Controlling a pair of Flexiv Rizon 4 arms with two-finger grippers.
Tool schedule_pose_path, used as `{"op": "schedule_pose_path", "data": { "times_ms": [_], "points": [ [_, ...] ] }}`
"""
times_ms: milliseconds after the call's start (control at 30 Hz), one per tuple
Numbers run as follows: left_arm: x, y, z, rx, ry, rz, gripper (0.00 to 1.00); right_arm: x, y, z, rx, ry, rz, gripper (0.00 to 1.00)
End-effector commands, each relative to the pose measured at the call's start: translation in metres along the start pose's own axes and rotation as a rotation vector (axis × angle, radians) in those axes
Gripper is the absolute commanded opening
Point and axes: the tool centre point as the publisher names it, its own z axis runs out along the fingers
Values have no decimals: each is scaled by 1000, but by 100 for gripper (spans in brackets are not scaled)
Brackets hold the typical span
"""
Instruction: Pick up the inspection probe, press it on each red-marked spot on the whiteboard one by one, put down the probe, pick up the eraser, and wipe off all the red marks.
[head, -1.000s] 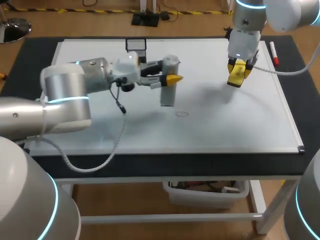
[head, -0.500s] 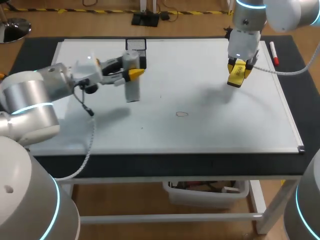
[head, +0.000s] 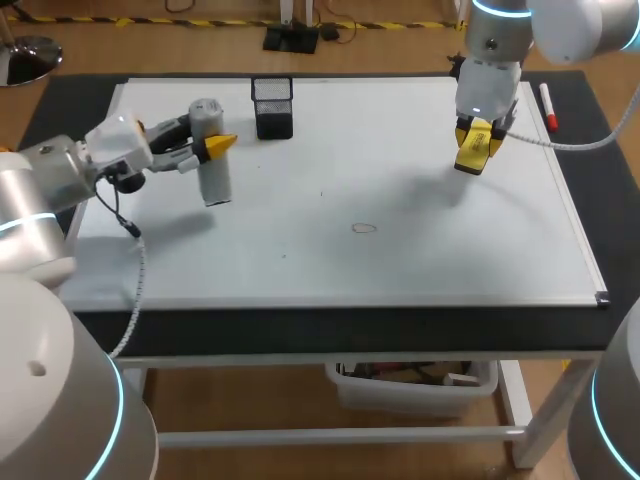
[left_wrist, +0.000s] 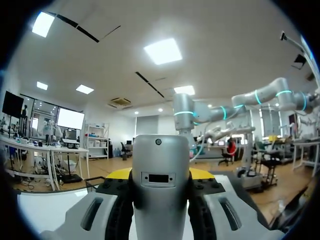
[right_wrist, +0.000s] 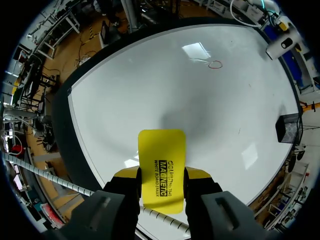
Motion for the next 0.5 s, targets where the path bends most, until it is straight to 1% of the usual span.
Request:
{"op": "schedule_pose_path", "data": {
  "times_ms": [33,200,267,500],
  "points": [
    [-8,1,-7,-4,4,-5,0,0,-1,-1,2,3,-2,0],
    [-17,-1,-12,-8,-3,-5,0,0,-1,-1,2,3,-2,0],
    [-18,-4,-14,-6,-4,-4,0,0,-1,-1,2,3,-2,0],
    [-18,-4,-14,-6,-4,-4,0,0,-1,-1,2,3,-2,0]
  ]
}}
